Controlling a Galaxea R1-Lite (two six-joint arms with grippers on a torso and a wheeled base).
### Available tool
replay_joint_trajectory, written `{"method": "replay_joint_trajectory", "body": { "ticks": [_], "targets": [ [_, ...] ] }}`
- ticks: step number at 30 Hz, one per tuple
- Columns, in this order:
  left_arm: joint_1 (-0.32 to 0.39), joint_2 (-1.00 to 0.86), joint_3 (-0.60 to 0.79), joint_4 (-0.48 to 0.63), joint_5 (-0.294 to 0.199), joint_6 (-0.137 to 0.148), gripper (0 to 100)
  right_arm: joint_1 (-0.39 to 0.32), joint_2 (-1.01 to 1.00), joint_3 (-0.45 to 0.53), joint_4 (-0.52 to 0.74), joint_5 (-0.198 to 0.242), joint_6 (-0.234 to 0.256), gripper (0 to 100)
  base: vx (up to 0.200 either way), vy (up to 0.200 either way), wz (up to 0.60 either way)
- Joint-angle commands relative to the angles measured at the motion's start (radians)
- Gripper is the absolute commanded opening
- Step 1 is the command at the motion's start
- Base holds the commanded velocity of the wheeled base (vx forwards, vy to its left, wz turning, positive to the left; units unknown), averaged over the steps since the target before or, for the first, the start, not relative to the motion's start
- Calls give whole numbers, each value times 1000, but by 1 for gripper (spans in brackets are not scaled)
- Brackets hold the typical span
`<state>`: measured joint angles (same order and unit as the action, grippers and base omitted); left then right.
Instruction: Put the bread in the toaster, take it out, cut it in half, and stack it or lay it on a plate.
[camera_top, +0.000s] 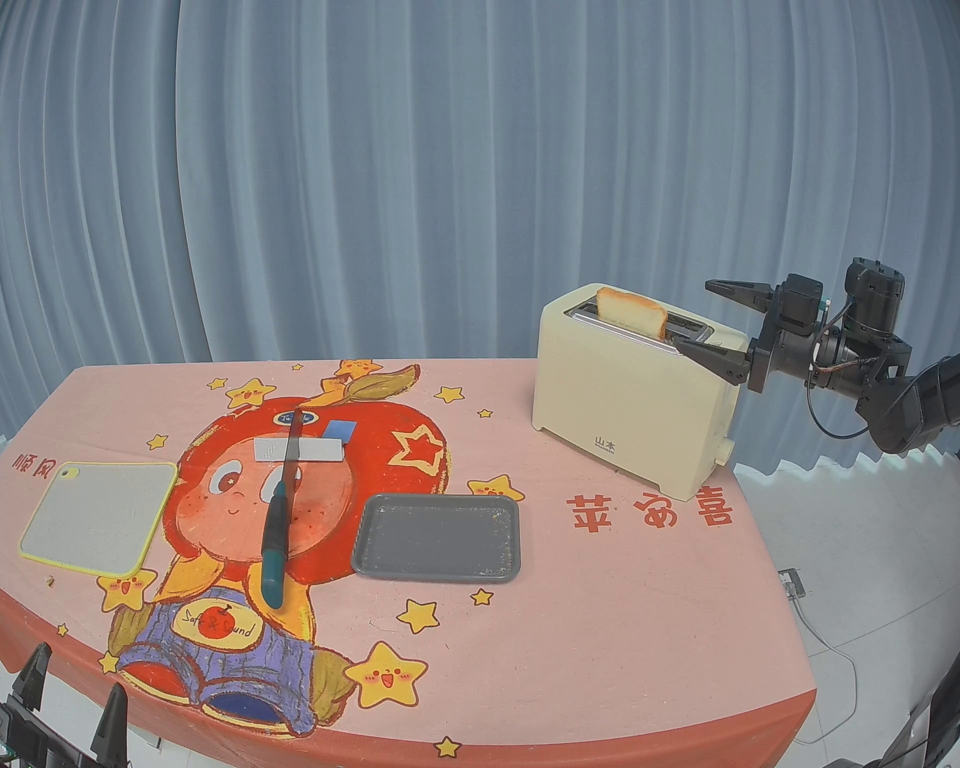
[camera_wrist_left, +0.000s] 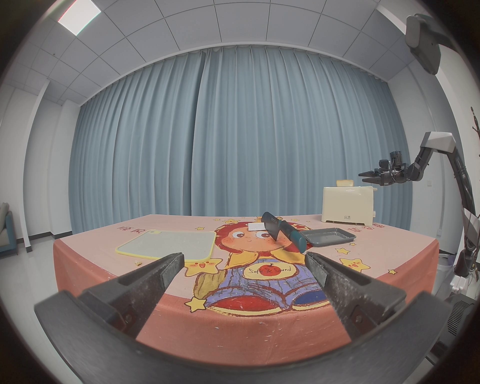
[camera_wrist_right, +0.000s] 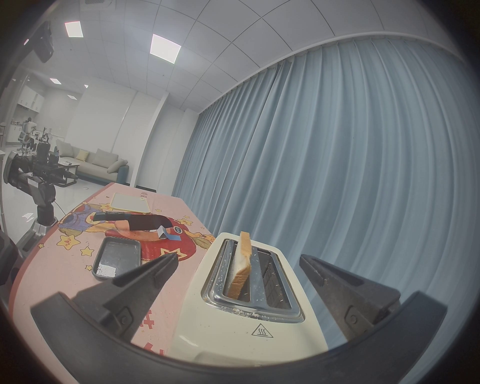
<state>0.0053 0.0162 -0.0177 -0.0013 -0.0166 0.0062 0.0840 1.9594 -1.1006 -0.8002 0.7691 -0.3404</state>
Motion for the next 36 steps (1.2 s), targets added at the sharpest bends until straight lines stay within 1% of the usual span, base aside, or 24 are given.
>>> {"method": "replay_joint_trajectory", "body": {
  "ticks": [1, 7, 11, 12, 15, 16, 17, 18, 19, 21, 23, 25, 27, 28, 29, 33, 36],
  "targets": [
    [1, -15, 18, 0, 0, 0, 100, 0, -5, 2, -1, 1, 1, 100, 0, 0, 0],
    [1, -15, 18, 0, 0, 0, 100, 2, -33, 1, -1, -4, 11, 100, 0, 0, 0],
    [1, -15, 18, 0, 0, 0, 100, 2, -88, 33, -1, -11, 54, 100, 0, 0, 0],
    [1, -15, 18, 0, 0, 0, 100, 2, -112, 50, -1, -28, 69, 100, 0, 0, 0],
    [1, -15, 18, 0, 0, 0, 100, 5, -169, 100, -2, -110, 103, 100, 0, 0, 0],
    [1, -15, 18, 0, 0, 0, 100, 5, -174, 105, -1, -114, 106, 100, 0, 0, 0],
    [1, -15, 18, 0, 0, 0, 100, 5, -208, 142, -2, -140, 129, 100, 0, 0, 0],
    [-1, -15, 18, 0, 0, 0, 100, 5, -232, 166, -2, -149, 144, 100, 0, 0, 0],
    [-1, -15, 18, 0, 0, 0, 100, 5, -232, 166, -2, -149, 144, 100, 0, 0, 0],
    [1, -15, 18, 0, 0, 0, 100, 6, -295, 246, -2, -156, 202, 100, 0, 0, 0],
    [1, -15, 18, 0, 0, 0, 100, 6, -332, 300, -8, -160, 233, 100, 0, 0, 0],
    [1, -15, 18, 0, 0, 0, 100, 5, -361, 340, -7, -174, 256, 100, 0, 0, 0],
    [1, -15, 18, 0, 0, 0, 100, 5, -367, 351, -8, -180, 261, 100, 0, 0, 0],
    [1, -15, 18, 0, 0, 0, 100, -1, -393, 397, -13, -202, 281, 100, 0, 0, 0],
    [1, -15, 18, 0, 0, 0, 100, -1, -395, 400, -13, -203, 281, 100, 0, 0, 0],
    [1, -15, 18, 0, 0, 0, 100, -7, -465, 510, -13, -205, 284, 100, 0, 0, 0],
    [1, -15, 18, 0, 0, 0, 100, -7, -505, 571, -7, -206, 288, 100, 0, 0, 0]
  ]
}}
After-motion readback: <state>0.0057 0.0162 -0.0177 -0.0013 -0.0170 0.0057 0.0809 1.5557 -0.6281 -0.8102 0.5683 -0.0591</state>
